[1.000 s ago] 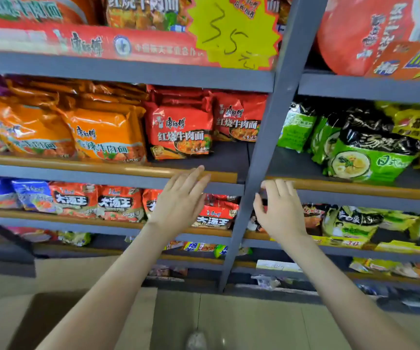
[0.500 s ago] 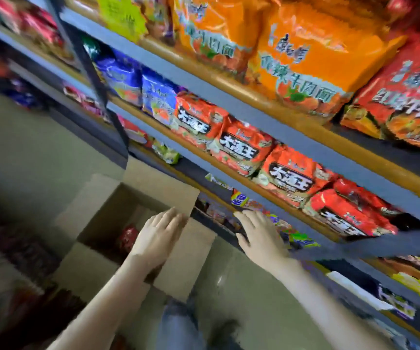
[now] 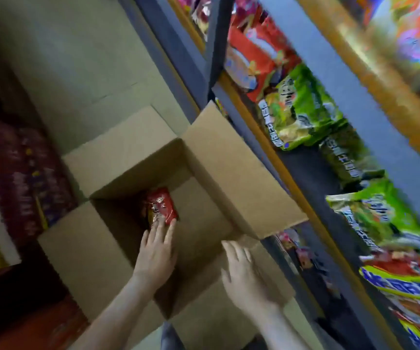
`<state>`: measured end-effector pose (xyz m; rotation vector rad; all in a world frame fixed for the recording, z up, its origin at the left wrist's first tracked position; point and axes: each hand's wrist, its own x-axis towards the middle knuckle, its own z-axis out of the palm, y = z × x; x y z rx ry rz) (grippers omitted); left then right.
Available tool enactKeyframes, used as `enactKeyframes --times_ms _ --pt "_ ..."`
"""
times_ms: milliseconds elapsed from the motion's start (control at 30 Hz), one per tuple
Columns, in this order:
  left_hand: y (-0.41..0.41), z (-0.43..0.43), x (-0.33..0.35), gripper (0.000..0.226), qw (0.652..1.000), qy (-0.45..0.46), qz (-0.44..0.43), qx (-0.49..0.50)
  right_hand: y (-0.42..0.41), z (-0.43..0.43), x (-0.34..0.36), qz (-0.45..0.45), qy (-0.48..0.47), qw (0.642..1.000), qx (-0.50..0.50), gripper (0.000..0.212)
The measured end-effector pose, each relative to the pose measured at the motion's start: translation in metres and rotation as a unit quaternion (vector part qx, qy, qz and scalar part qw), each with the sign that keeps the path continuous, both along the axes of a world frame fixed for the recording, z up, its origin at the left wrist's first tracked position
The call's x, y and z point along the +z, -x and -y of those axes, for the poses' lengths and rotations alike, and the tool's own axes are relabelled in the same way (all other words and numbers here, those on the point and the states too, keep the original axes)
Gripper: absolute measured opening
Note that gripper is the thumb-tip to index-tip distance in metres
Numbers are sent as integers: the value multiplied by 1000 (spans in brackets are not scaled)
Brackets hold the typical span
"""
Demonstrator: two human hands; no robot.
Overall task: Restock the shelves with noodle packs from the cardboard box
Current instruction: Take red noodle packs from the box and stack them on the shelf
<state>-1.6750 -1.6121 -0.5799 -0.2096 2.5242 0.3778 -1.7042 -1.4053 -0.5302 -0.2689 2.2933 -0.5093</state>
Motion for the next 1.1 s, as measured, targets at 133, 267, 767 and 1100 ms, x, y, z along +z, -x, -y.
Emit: enactKeyframes --times_ms 133,267,767,1100 --pt "4 6 -107 81 988 14 87 123 22 39 -122 55 -16 998 -28 61" --pt "11 14 -208 82 972 38 145 181 48 77 -239 116 -57 992 -11 71" --pt "12 26 -335 101 951 18 205 230 39 180 -428 103 45 981 -158 23" --pt "32 28 -148 89 994 -3 44 95 57 147 -203 -68 -30 979 189 29"
